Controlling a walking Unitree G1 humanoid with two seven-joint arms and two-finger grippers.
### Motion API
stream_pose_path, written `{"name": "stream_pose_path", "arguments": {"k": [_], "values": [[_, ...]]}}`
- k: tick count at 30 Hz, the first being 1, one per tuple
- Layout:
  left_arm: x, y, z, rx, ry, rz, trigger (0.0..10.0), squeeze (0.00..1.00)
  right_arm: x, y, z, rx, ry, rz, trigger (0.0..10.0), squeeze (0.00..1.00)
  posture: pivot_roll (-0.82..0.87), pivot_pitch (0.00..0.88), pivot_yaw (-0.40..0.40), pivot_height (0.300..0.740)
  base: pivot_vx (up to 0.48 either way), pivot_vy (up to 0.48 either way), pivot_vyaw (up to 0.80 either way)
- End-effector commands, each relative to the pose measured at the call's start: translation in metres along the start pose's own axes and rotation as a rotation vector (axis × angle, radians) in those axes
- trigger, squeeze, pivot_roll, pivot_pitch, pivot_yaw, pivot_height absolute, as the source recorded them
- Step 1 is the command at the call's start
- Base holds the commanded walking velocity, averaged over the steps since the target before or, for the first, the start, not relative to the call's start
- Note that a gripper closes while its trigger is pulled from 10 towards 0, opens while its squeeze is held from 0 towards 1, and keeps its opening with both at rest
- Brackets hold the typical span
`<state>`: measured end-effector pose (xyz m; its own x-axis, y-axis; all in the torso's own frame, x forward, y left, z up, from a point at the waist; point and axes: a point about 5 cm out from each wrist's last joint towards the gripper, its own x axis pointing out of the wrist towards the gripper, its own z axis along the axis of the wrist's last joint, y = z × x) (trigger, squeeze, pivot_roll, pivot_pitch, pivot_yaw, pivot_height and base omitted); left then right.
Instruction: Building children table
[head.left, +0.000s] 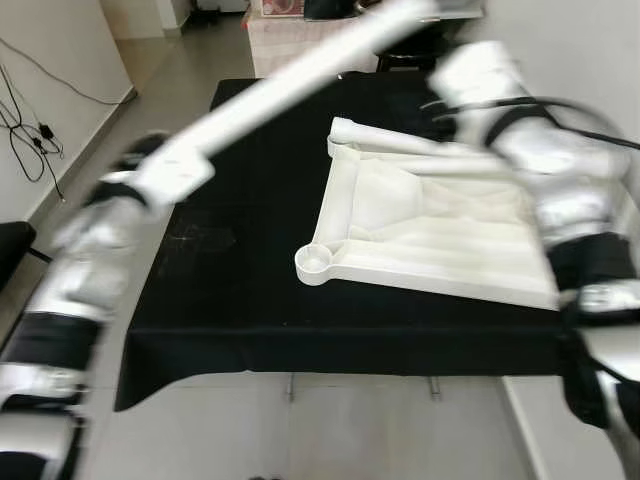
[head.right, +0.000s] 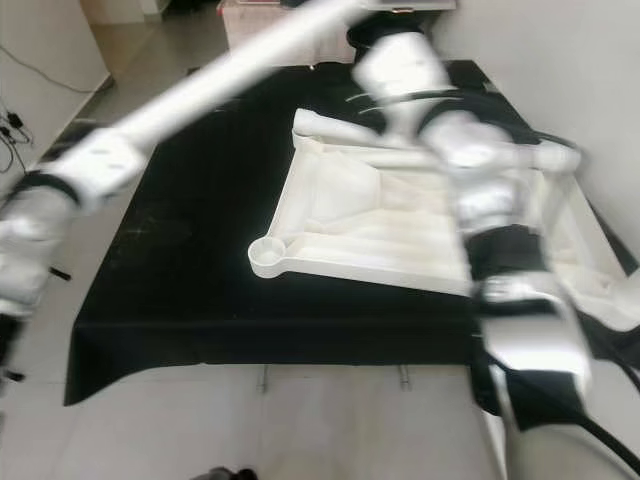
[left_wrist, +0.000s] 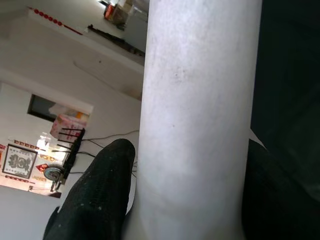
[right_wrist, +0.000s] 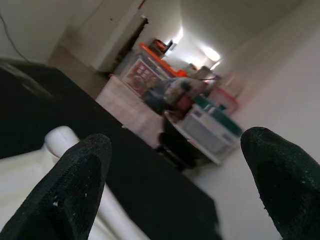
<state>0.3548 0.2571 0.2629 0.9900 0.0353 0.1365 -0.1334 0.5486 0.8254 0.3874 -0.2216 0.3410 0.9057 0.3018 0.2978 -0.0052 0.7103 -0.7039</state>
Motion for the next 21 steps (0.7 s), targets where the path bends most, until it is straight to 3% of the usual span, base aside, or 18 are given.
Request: {"name": "stream_pose_path", "arguments": {"k": [1, 3, 4, 5, 8, 10, 12, 13, 14, 16, 17, 18, 19, 20, 21], "values": [[-0.002, -0.011, 0.009, 0.029, -0.045, -0.052, 0.0, 0.00, 0.007, 0.017, 0.015, -0.102, -0.084, 0.079, 10.0, 0.37, -0.07, 0.103, 0.030, 0.740, 0.000, 0.000, 0.00], [-0.002, -0.013, 0.009, 0.032, -0.047, -0.058, 0.0, 0.00, 0.007, 0.020, 0.018, -0.100, -0.103, 0.117, 10.0, 0.31, -0.07, 0.105, 0.029, 0.740, 0.000, 0.000, 0.00], [-0.003, -0.014, 0.008, 0.018, -0.053, -0.050, 0.0, 0.00, 0.007, 0.024, 0.020, -0.002, -0.117, 0.160, 10.0, 0.31, -0.07, 0.105, 0.028, 0.740, 0.000, 0.000, 0.00], [-0.004, -0.014, 0.008, 0.012, -0.055, -0.047, 0.0, 0.00, 0.007, 0.024, 0.019, 0.028, -0.118, 0.167, 10.0, 0.31, -0.07, 0.105, 0.026, 0.740, 0.000, 0.000, 0.00], [-0.004, -0.010, 0.017, -0.118, -0.135, -0.034, 0.0, 0.00, 0.006, 0.038, 0.018, 0.294, -0.142, 0.257, 10.0, 0.31, -0.07, 0.106, 0.023, 0.740, 0.000, 0.000, 0.00], [-0.004, -0.010, 0.017, -0.118, -0.135, -0.034, 0.0, 0.00, 0.006, 0.038, 0.018, 0.294, -0.142, 0.257, 10.0, 0.31, -0.07, 0.106, 0.023, 0.740, 0.000, 0.000, 0.00], [-0.007, -0.009, 0.033, -0.369, -0.246, -0.066, 0.0, 0.00, 0.003, 0.051, 0.016, 0.513, -0.160, 0.339, 10.0, 0.00, -0.08, 0.105, 0.022, 0.740, 0.000, 0.000, 0.00], [-0.007, -0.009, 0.033, -0.369, -0.246, -0.066, 0.0, 0.00, 0.003, 0.051, 0.016, 0.513, -0.160, 0.339, 10.0, 0.00, -0.08, 0.105, 0.022, 0.740, 0.000, 0.000, 0.00], [-0.010, -0.007, 0.043, -0.580, -0.324, -0.100, 0.0, 0.00, 0.000, 0.060, 0.011, 0.631, -0.156, 0.405, 10.0, 0.00, -0.08, 0.104, 0.022, 0.740, 0.000, 0.000, 0.00], [-0.019, -0.003, 0.059, -0.863, -0.467, -0.191, 0.0, 0.00, -0.008, 0.074, 0.007, 0.774, -0.161, 0.518, 10.0, 0.00, -0.08, 0.106, 0.019, 0.740, 0.000, 0.000, 0.00], [-0.019, -0.003, 0.059, -0.863, -0.467, -0.191, 0.0, 0.00, -0.008, 0.074, 0.007, 0.774, -0.161, 0.518, 10.0, 0.00, -0.08, 0.106, 0.019, 0.740, 0.000, 0.000, 0.00], [-0.026, -0.003, 0.068, -1.005, -0.555, -0.290, 0.0, 0.00, -0.016, 0.082, 0.011, 0.820, -0.209, 0.606, 10.0, 0.00, -0.08, 0.105, 0.020, 0.740, 0.000, 0.000, 0.00], [-0.026, -0.003, 0.068, -1.005, -0.555, -0.290, 0.0, 0.00, -0.016, 0.082, 0.011, 0.820, -0.209, 0.606, 10.0, 0.00, -0.08, 0.105, 0.020, 0.740, 0.000, 0.000, 0.00], [-0.034, -0.004, 0.075, -1.144, -0.639, -0.385, 0.0, 0.00, -0.024, 0.090, 0.020, 0.883, -0.267, 0.701, 10.0, 0.00, -0.08, 0.106, 0.021, 0.740, 0.000, 0.000, 0.00], [-0.034, -0.004, 0.075, -1.144, -0.639, -0.385, 0.0, 0.00, -0.024, 0.090, 0.020, 0.883, -0.267, 0.701, 10.0, 0.00, -0.08, 0.106, 0.021, 0.740, 0.000, 0.000, 0.00]]}}
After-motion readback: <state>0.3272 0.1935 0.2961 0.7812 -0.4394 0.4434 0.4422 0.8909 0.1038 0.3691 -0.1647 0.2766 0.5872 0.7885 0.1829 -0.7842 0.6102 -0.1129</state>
